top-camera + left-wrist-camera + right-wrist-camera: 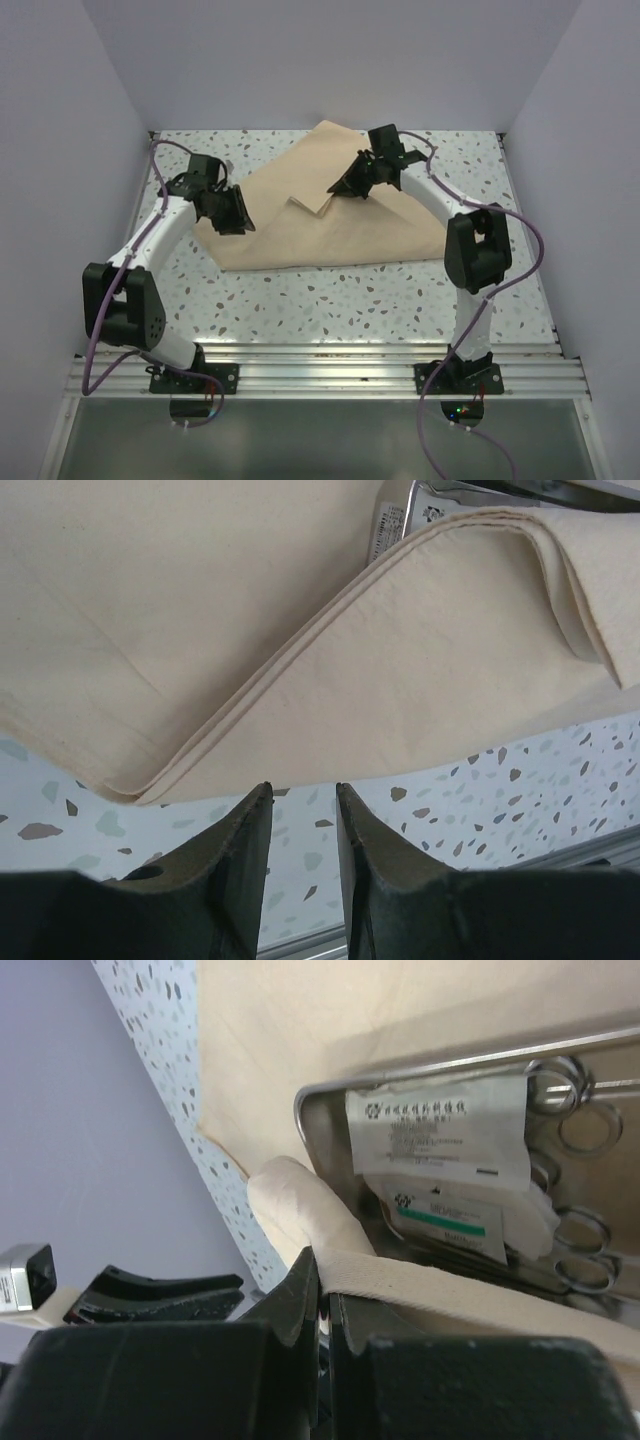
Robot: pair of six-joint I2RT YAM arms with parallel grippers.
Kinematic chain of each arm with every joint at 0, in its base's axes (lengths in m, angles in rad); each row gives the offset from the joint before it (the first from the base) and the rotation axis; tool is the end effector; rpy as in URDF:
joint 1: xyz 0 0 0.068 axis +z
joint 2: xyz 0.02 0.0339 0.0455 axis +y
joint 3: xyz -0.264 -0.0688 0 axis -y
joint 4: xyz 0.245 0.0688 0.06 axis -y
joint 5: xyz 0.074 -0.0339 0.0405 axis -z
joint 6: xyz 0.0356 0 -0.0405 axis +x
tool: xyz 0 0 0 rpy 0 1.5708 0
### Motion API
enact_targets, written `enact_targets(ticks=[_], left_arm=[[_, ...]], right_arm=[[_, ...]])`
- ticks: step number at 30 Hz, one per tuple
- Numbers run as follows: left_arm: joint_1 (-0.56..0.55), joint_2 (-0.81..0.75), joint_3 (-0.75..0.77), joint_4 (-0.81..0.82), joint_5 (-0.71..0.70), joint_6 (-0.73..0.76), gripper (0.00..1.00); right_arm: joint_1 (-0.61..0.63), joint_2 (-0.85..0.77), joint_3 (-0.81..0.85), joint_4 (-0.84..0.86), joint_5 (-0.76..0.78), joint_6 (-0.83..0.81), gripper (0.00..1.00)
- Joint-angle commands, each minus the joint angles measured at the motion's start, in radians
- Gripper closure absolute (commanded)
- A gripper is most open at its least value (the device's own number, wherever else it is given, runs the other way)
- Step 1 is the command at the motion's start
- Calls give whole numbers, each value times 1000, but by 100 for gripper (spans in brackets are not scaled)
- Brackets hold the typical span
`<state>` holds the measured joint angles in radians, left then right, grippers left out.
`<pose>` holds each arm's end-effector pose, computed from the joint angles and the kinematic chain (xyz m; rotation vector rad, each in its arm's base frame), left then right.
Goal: Prepare the surgical pack
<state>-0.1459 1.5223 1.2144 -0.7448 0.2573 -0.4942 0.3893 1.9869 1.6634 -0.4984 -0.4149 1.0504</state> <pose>0.3079 -0.0544 0.2659 -0.3734 2.6521 -0.5519 0.4115 0.1843 0.2559 0.6472 2.5555 1.0965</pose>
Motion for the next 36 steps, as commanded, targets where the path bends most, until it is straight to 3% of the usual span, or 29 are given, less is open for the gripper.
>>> enact_targets(ticks=[1, 36], left_arm=[[20, 13, 43, 22, 14, 39, 65], [72, 157, 131, 4, 26, 94, 65]], right_arm=[[-21, 55, 102, -22, -44, -36, 100], [-138, 443, 492, -71, -110, -49, 100]])
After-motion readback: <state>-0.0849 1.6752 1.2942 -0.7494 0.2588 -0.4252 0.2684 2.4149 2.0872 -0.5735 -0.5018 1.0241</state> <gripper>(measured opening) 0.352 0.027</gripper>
